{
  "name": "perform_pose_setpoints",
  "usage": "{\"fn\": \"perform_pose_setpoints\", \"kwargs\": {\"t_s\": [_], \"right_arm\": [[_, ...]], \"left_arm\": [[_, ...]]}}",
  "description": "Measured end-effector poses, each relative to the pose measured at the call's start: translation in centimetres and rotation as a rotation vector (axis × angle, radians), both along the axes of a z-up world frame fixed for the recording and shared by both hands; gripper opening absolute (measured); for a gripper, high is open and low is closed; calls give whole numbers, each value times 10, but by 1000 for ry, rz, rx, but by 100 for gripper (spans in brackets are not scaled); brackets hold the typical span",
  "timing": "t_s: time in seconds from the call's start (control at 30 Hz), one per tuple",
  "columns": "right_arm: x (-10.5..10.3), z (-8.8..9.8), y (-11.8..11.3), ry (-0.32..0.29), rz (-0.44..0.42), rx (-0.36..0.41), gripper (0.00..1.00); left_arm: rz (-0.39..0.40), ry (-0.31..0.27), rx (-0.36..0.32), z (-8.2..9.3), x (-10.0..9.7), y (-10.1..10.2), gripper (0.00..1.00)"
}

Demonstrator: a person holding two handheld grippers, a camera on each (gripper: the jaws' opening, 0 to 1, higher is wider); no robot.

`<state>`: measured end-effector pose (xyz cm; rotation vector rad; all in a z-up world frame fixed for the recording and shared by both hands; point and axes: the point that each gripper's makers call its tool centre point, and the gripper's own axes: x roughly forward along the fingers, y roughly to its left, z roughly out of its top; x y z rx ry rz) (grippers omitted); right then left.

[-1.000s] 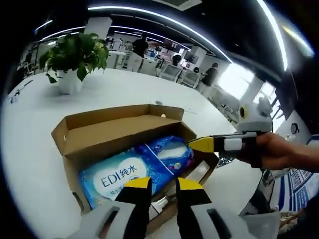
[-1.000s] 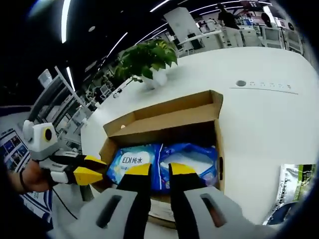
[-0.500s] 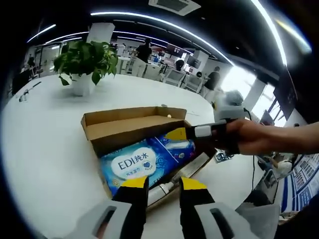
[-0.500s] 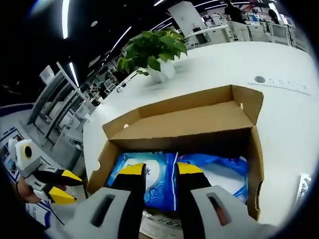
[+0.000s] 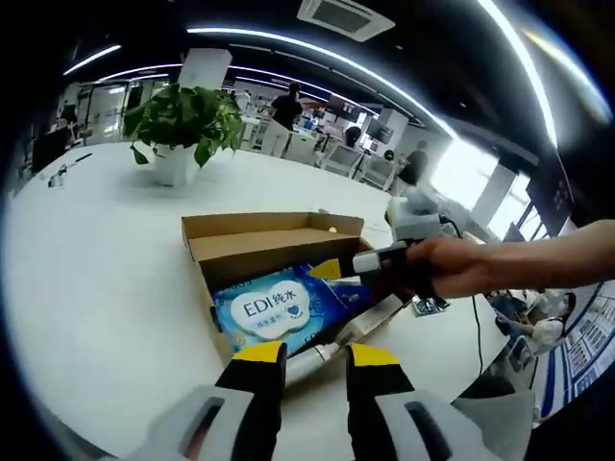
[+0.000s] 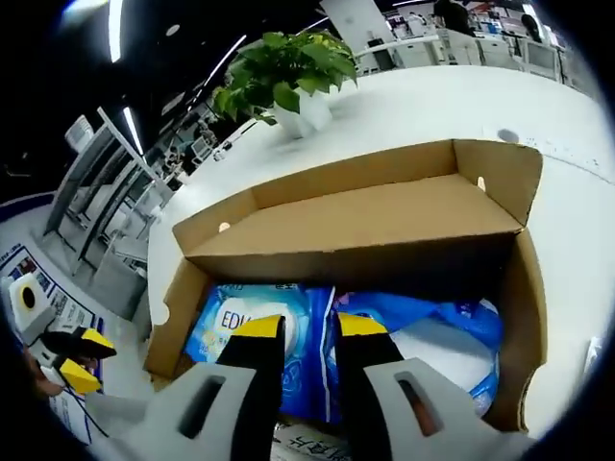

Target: Operate the shoe box by opening the lid, removing the specified soft item, and placing it in the target area until the item is outside and the box remains undamaged.

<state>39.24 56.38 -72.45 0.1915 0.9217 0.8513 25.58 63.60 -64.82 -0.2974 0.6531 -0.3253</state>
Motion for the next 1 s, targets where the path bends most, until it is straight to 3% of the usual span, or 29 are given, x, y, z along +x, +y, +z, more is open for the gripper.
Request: {"fn": "perform_pose_setpoints", "kwargs": {"t_s": [0.1,0.33,0.37,0.43,0.63,0.93,1.0], "right_arm": [[-14,6,4,1,11,-10,17],[-28,4,7,31,4,-22,3],[-10,-3,3,41,-20,-33,0],[-2,-8,2,63,-23,-20,0],[8,-13,-2,73,-17,-25,0],[9,3,-7,65,-74,6,0],[13,12,-10,71,-148,49,0]], "left_arm": [[17,9,0,-4,-4,6,24],[35,27,-5,-12,-8,12,24],[38,28,-5,-13,-8,12,24],[45,31,-8,-14,-9,13,24],[41,38,-11,-16,-8,11,24],[25,34,-6,-14,0,4,23],[23,32,-7,-14,2,3,23]]}}
